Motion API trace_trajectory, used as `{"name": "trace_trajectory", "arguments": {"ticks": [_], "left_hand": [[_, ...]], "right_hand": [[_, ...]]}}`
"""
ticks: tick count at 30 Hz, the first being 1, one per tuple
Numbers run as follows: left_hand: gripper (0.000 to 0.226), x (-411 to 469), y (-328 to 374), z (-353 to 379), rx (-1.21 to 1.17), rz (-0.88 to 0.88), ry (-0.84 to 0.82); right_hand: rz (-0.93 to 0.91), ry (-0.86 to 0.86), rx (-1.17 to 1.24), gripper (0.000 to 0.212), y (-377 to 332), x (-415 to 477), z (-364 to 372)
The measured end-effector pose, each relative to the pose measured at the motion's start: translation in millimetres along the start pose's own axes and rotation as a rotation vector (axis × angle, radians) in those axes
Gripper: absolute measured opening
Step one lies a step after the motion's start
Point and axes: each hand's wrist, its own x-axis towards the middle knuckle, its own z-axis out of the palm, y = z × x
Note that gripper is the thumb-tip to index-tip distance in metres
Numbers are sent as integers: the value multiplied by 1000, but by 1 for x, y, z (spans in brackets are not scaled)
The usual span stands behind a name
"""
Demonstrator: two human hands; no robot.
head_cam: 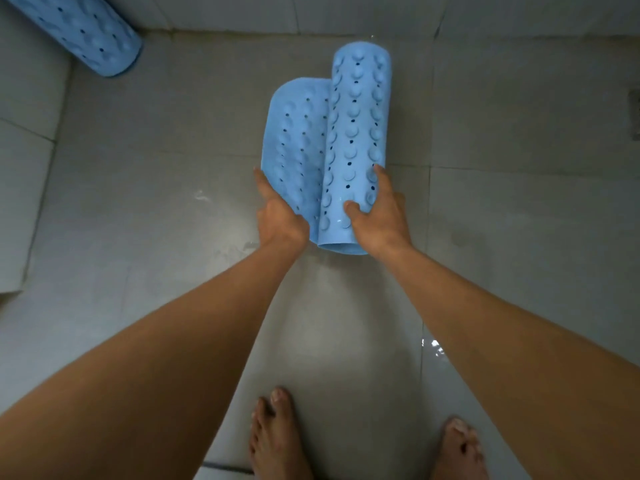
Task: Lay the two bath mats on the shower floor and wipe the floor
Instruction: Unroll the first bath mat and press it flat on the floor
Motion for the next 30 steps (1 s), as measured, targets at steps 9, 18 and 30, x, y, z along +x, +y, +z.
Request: {"name": "trace_trajectory", "arguments": {"ticks": [9,18,30], "left_hand": [[51,25,-57,13,755,143,-151],[72,49,-85,19,752,437,-206],[78,47,-113,50,676,529,16]], "right_hand": [[-99,7,-159,77,35,6,14],[-332,91,-571,89,41,15,20],[-455,84,-582,71,42,43,13]]}}
